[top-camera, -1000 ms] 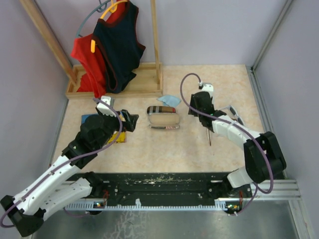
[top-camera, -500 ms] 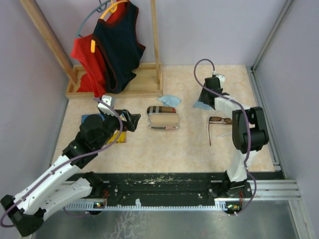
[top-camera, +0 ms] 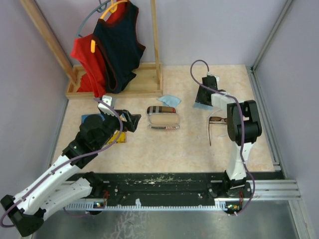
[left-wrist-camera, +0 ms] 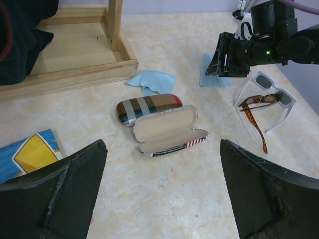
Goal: Organize the sunglasses
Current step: Move the glasses cleaning cloth to the center of the board.
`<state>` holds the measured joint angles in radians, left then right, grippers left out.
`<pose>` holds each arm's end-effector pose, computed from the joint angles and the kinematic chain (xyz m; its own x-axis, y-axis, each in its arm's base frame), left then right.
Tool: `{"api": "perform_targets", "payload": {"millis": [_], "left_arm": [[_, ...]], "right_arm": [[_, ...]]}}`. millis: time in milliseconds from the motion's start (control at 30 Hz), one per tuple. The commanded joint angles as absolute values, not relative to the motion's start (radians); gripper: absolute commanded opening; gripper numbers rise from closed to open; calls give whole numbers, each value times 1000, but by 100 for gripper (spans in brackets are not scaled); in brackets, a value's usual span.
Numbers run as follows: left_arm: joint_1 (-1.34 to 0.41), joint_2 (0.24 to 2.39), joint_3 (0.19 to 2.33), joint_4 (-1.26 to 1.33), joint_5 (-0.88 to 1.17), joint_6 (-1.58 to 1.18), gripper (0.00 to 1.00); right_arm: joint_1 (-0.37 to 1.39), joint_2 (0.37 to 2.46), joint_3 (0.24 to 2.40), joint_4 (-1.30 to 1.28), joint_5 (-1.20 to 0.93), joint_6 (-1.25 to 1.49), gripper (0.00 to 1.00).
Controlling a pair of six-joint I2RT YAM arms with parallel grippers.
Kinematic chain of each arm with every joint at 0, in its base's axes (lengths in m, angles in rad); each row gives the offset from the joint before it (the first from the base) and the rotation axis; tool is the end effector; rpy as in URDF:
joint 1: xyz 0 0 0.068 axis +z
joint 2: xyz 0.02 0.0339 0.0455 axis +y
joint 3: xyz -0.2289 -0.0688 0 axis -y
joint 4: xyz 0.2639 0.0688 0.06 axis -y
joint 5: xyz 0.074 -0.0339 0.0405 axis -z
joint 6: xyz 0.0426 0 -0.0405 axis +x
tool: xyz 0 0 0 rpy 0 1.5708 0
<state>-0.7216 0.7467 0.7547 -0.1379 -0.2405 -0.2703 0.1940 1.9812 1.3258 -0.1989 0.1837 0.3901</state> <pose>0.1792 -0.1442 0.3161 -0.2177 -0.1539 -0.9638 0.4214 0.8759 -0.2350 0.4266 0.0759 0.1227 -0.7117 0.2412 -0.6598 0.2150 0.9689 0.1223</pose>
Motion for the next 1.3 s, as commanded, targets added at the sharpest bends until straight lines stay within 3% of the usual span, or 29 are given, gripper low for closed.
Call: {"api": "perform_targets", "payload": {"millis": [0,467,900,1033,1267], "left_arm": [[-716,745,750,-114,-224,-258,100],[-716,743,746,-123,-245,-255,100],[-716,727,755,-117,-284,-250,100],[-716,720,754,-121,-287,-249,100],[-716,712,753,-124,-292,-248,100]], "right_arm": [[198,1917,1311,-137,125,352,52],[255,2004,1405,-257,112,318,49],[302,2065,1462,-336,192,255,40],[305,2087,1477,-353,218,243,34],[328,2042,1436,-357,241,237,11]]}}
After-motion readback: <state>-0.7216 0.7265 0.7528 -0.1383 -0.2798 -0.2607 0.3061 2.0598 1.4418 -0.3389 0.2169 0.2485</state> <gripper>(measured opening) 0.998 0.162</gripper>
